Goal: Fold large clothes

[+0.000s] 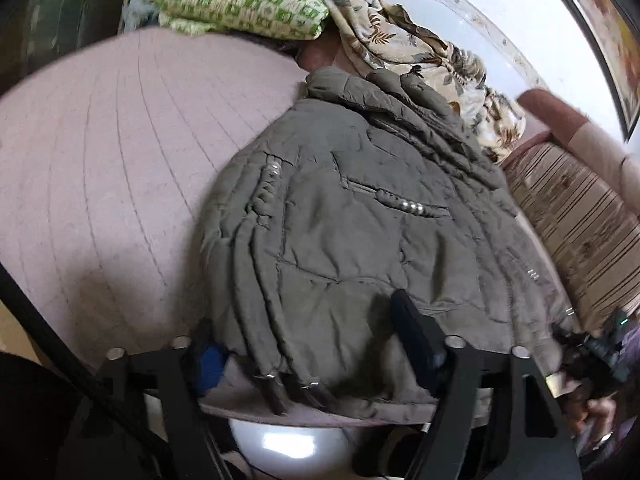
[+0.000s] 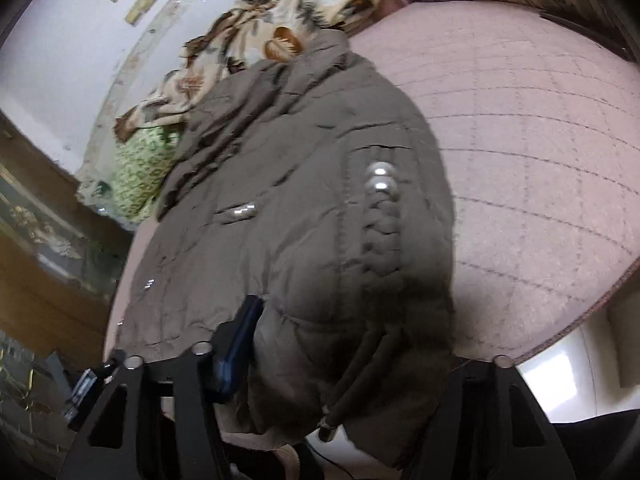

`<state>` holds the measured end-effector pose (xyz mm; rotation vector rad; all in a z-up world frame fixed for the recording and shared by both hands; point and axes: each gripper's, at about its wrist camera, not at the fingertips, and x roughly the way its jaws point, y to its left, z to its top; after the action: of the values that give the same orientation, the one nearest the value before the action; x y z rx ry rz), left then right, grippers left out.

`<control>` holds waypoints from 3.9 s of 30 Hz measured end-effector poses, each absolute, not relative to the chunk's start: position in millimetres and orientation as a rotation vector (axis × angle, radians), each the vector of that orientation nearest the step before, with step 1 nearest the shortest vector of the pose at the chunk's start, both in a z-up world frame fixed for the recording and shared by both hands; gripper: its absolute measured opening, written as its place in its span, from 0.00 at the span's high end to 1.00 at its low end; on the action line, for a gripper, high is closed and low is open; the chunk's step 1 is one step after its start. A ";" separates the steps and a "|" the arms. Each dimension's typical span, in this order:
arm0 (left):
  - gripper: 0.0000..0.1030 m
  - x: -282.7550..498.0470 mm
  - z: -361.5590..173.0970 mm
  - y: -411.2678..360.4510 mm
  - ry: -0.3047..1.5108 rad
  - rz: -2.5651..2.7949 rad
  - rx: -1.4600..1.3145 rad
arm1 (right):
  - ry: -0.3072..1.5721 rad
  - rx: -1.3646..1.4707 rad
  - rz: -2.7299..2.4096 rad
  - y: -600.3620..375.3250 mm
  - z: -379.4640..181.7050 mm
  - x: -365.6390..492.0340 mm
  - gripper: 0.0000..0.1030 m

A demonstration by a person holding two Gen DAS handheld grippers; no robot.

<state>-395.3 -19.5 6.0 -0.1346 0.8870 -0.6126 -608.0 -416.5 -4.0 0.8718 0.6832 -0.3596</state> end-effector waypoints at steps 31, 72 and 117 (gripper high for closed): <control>0.64 -413.7 11.3 -66.5 0.716 -0.439 0.225 | 0.689 0.668 -0.471 -396.9 4.6 -591.9 0.78; 0.77 -440.5 50.2 -60.9 0.538 -0.439 0.269 | 0.485 0.614 -0.381 -386.3 56.4 -614.1 0.83; 0.78 -388.1 202.9 -70.7 0.281 -0.471 0.101 | 0.228 0.560 -0.211 -408.5 218.5 -596.7 0.85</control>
<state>-388.1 -70.7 202.9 0.1008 0.2808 -0.4712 -596.8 -408.5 218.5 0.5602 0.2282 -0.2109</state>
